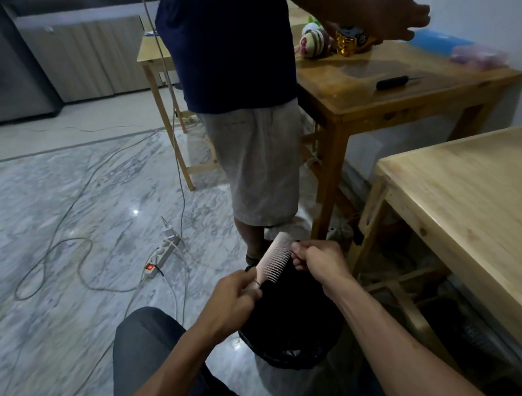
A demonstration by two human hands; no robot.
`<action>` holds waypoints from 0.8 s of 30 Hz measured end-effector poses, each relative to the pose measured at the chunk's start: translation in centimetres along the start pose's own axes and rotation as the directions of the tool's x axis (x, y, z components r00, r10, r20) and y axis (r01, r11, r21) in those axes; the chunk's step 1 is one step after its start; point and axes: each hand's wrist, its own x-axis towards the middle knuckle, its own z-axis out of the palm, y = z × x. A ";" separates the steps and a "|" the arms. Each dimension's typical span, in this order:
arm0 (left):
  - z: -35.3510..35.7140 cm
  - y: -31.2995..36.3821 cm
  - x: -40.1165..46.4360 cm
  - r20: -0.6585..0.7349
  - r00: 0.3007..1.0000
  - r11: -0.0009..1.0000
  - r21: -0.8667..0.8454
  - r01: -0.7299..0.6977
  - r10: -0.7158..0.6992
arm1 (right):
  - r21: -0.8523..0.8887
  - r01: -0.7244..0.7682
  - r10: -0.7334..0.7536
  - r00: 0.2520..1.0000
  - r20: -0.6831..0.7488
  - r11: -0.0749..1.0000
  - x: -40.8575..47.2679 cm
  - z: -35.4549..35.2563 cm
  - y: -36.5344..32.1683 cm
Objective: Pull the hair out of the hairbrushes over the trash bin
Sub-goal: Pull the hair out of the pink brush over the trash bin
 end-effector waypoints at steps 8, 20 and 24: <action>-1.2 -1.1 2.1 -0.141 0.986 0.938 0.344 -0.041 0.095 | 0.104 -0.058 0.063 0.997 -0.041 0.993 0.3 -2.6 -1.3; -0.9 -1.1 1.9 -0.215 0.974 0.910 0.414 0.019 0.077 | -0.341 -0.124 0.125 0.992 -0.020 0.932 1.2 -3.7 2.0; -1.5 -0.7 1.7 -0.235 0.965 0.903 0.431 -0.008 0.120 | -0.694 0.030 0.078 0.989 0.123 0.719 1.5 -3.9 3.8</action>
